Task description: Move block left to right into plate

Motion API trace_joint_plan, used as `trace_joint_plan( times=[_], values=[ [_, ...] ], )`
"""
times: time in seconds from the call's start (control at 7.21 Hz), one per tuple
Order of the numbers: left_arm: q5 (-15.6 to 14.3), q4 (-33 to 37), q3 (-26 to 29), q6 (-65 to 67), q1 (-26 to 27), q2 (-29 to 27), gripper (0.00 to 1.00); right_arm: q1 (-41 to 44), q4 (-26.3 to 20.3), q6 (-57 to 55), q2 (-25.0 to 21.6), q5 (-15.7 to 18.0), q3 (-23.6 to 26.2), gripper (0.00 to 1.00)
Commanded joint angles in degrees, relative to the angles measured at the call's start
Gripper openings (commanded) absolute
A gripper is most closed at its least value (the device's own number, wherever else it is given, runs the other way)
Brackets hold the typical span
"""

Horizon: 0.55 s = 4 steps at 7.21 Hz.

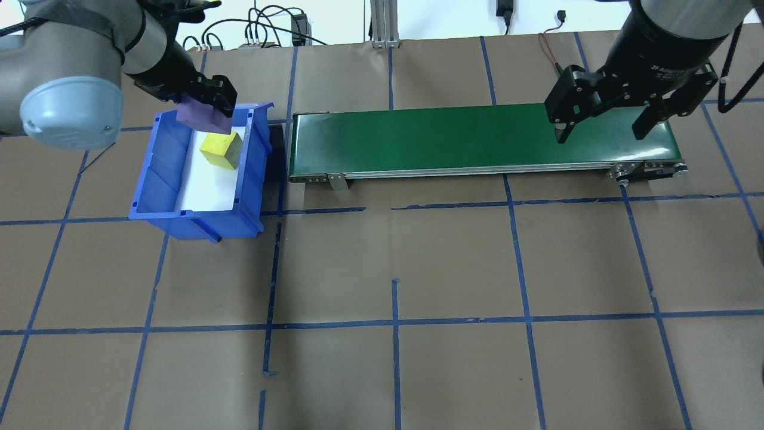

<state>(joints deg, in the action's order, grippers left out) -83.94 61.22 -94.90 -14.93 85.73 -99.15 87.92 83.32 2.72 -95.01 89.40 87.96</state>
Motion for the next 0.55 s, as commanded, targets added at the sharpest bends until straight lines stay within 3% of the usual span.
trace_joint_plan(
  times=[0.0, 0.42],
  values=[
    [2.29, -7.31, -1.07, 7.51, 4.52, -5.31, 0.48, -0.03, 0.00, 0.00, 0.00, -0.01, 0.02, 1.00],
    [2.29, -16.47, -1.69, 15.45, 8.84, -14.39, 0.50, -0.03, 0.09, -0.08, 0.00, -0.01, 0.02, 1.00]
  ],
)
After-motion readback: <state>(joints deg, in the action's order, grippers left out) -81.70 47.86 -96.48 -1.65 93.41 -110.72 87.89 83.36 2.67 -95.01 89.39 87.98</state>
